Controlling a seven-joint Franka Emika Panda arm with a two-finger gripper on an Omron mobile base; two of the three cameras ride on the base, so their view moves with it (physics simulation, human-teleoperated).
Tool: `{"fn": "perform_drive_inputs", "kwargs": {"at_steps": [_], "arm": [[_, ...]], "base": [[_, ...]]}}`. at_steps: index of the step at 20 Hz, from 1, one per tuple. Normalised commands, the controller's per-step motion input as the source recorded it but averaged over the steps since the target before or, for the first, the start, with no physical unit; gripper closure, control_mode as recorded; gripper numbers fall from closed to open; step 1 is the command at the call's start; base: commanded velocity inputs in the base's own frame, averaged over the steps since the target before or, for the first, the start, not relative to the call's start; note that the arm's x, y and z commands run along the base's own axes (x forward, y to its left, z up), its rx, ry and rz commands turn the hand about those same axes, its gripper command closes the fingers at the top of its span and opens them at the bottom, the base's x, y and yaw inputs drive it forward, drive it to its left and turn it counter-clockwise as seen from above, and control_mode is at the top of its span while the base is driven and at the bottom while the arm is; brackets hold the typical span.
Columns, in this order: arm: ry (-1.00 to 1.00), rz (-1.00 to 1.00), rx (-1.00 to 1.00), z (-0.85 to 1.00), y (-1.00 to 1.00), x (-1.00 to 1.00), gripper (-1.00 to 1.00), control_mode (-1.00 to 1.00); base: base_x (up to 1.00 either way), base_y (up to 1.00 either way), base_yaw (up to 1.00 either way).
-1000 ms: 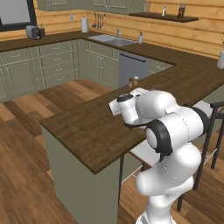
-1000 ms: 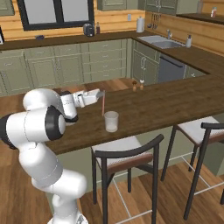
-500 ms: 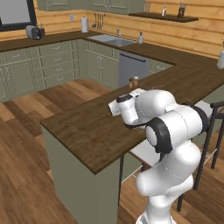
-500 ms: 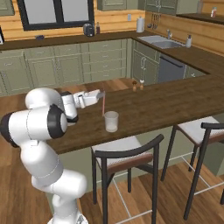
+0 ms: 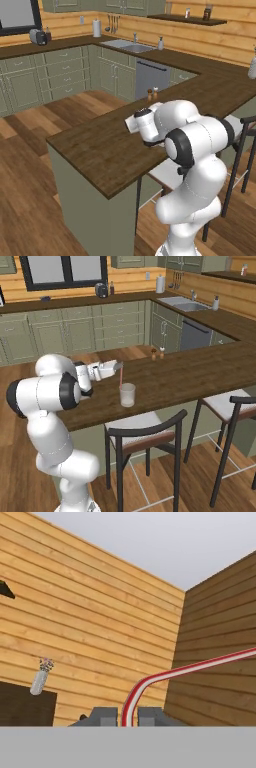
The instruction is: Take a straw from the drawer in front and place it inside the glass cup on the dining counter.
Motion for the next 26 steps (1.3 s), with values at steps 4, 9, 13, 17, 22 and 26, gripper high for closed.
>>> {"fn": "perform_drive_inputs", "kwargs": {"at_steps": [4,9,13,17,22,26], "arm": [[-0.06,0.00,0.00,-0.13,-0.04,0.11,1.00,-1.00],[-0.07,0.00,0.00,-0.15,0.00,0.00,1.00,-1.00],[-0.07,0.00,0.00,-0.14,0.00,0.00,1.00,-1.00],[-0.07,0.00,0.00,-0.18,0.00,0.00,1.00,-1.00],[-0.05,0.00,0.00,-0.22,0.00,0.00,1.00,-1.00],[-0.04,0.00,0.00,-0.05,0.00,0.00,1.00,-1.00]], "base": [[0.00,0.00,0.00],[0.00,0.00,0.00],[0.00,0.00,0.00],[0.00,0.00,0.00],[0.00,0.00,0.00],[0.00,0.00,0.00]]}}
